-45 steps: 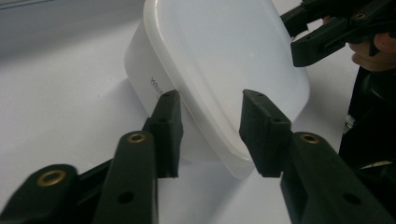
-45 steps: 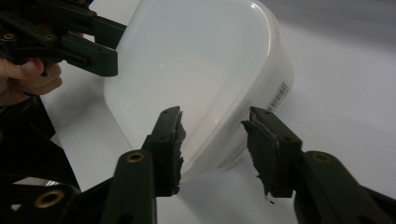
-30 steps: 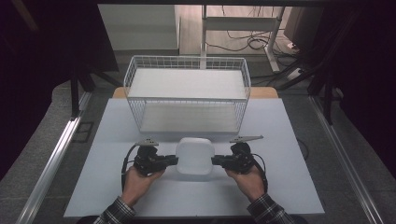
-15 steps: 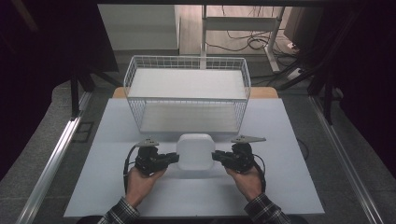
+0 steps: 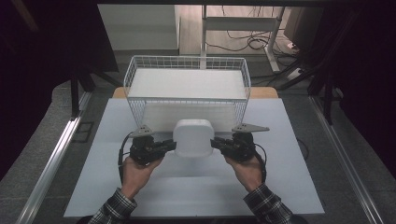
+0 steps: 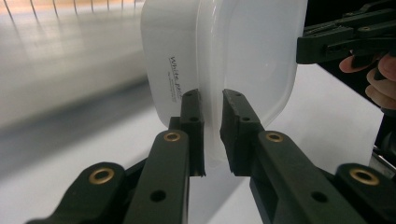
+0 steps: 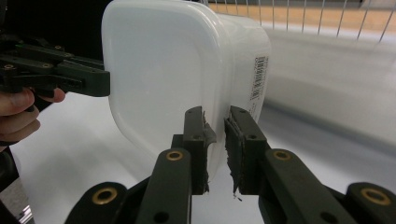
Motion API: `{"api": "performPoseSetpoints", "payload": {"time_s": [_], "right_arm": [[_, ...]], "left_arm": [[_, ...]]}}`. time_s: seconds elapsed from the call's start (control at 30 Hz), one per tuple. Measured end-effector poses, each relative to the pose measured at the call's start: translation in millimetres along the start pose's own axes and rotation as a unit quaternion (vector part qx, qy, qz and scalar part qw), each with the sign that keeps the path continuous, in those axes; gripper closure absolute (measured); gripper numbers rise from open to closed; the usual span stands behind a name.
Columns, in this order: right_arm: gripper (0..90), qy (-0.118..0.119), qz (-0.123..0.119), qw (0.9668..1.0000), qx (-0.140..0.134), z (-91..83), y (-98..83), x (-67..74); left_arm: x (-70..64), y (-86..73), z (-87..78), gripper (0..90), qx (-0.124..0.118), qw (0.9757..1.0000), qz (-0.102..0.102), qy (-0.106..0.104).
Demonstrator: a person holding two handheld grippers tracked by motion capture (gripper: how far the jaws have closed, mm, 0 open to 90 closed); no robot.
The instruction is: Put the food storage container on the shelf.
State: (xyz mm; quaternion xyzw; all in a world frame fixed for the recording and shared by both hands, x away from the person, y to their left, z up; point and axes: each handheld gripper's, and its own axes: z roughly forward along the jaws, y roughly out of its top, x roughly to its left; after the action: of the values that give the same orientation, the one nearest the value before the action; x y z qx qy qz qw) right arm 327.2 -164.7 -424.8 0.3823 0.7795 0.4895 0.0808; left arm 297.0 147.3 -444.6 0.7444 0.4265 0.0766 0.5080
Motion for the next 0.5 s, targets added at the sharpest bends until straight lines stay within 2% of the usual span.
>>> {"api": "performPoseSetpoints", "payload": {"time_s": [0.13,0.5], "right_arm": [[78.0,-0.002,-0.011,0.9999,-0.01,-3.8,14.2,2.8],[78.0,-0.003,-0.03,0.999,-0.031,-11.2,52.9,10.6]], "left_arm": [[-0.5,17.0,-8.2,80.0,-0.012,0.9999,0.01,0.005],[-0.4,48.3,-25.4,79.9,-0.039,0.9989,0.022,0.012]]}}
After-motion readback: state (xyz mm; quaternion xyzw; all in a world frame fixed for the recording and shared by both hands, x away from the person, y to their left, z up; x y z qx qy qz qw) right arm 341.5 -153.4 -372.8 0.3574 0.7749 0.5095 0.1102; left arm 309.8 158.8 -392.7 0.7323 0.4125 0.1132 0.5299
